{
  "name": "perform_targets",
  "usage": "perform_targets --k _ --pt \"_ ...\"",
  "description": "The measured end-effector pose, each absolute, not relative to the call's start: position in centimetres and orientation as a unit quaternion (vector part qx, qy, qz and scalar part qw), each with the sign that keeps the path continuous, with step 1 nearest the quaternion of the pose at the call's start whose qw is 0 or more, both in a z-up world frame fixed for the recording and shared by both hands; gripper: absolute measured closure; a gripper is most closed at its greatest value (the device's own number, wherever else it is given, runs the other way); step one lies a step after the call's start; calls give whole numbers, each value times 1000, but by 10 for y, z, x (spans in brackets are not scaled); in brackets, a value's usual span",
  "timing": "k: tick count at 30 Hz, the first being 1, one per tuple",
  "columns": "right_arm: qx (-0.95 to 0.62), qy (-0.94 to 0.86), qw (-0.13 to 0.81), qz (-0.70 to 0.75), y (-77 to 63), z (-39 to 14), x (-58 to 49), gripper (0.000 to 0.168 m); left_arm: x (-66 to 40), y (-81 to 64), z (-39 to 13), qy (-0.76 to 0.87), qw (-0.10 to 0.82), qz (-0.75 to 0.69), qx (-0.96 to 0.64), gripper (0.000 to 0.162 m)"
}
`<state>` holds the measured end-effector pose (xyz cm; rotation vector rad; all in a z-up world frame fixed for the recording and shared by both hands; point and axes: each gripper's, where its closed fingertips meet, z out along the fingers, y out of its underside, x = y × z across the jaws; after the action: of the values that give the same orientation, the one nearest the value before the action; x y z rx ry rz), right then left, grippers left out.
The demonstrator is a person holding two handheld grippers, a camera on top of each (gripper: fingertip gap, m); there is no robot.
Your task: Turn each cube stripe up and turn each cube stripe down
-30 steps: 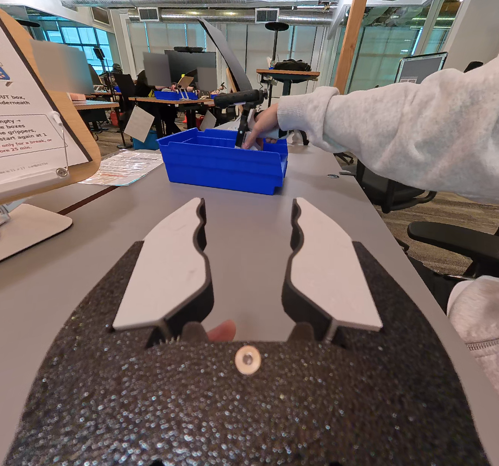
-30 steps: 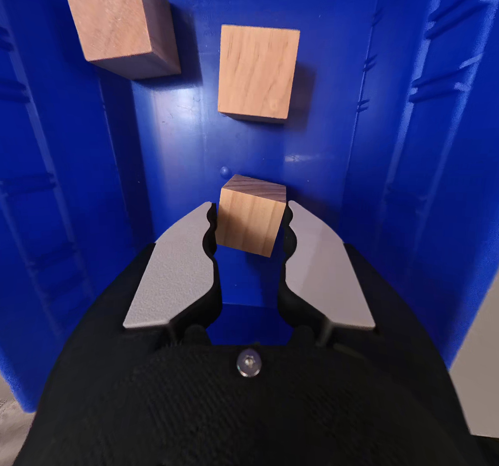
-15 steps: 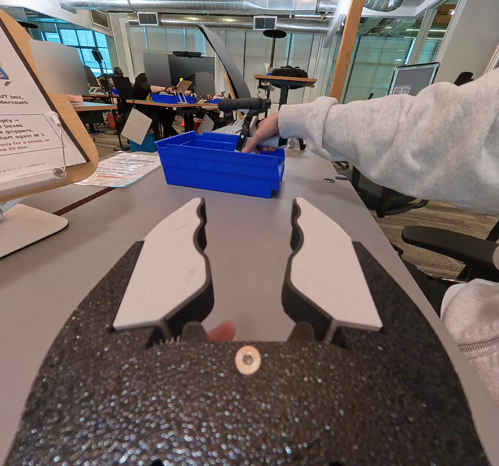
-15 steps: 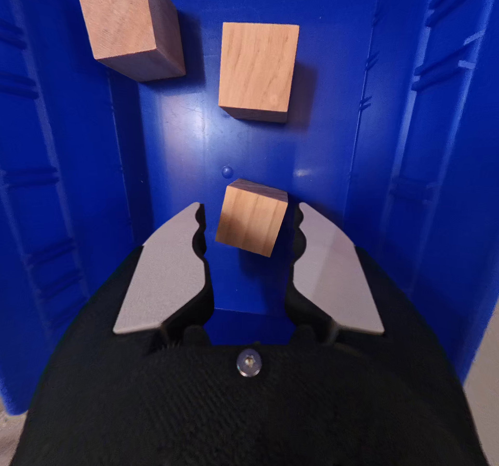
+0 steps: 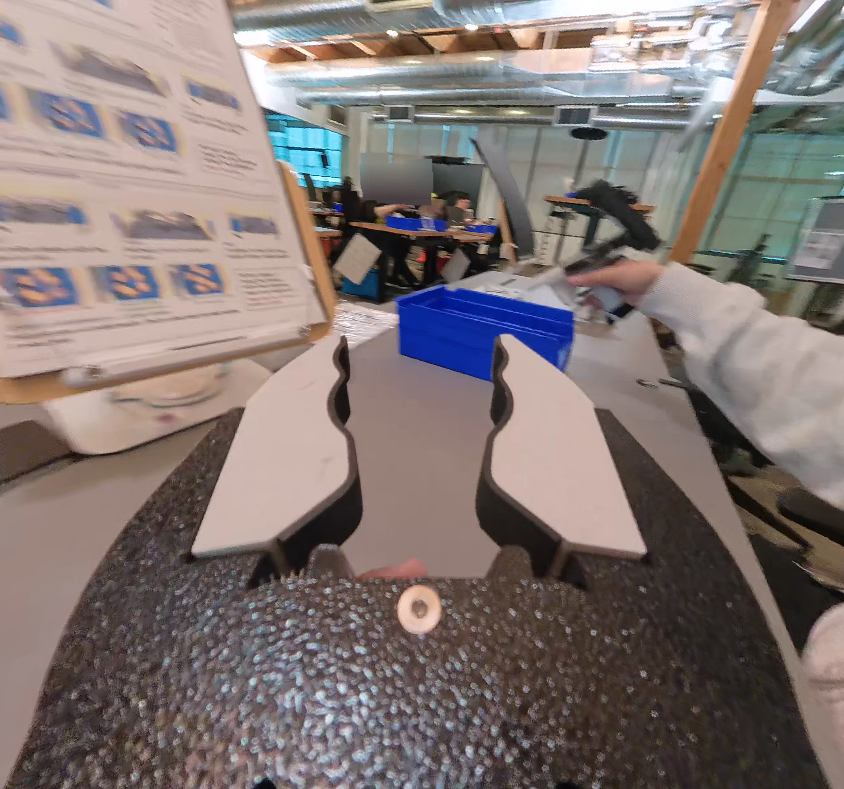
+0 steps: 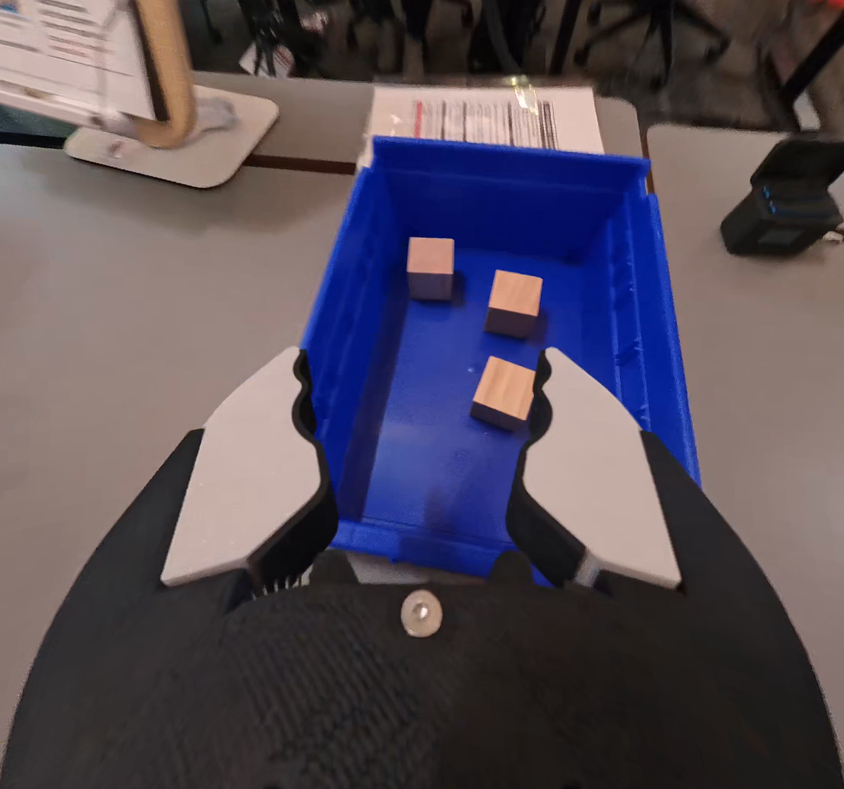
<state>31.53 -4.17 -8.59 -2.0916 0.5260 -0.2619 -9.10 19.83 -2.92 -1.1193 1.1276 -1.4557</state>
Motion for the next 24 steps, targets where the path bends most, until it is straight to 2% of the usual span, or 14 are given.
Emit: perform_targets --k 3,7,12,15,19,24 --pt "-846 171 492 -115 -46 -78 273 73 -128 255 -8 466 514 -516 -503 103" --pt "-827 136 535 -105 -45 -71 218 73 -175 354 -18 522 524 -337 -582 100" --pt "-817 104 554 -117 -42 -70 170 73 -226 454 -91 434 352 -219 -800 94" --pt "-808 105 568 -113 -41 -69 152 74 -230 470 -138 385 275 -202 -858 93" --pt "-811 112 565 -103 -38 -77 138 74 -221 476 -182 369 219 -172 -887 93" --pt "-826 97 546 -101 -34 -86 129 73 -212 482 -198 355 178 -167 -902 97"
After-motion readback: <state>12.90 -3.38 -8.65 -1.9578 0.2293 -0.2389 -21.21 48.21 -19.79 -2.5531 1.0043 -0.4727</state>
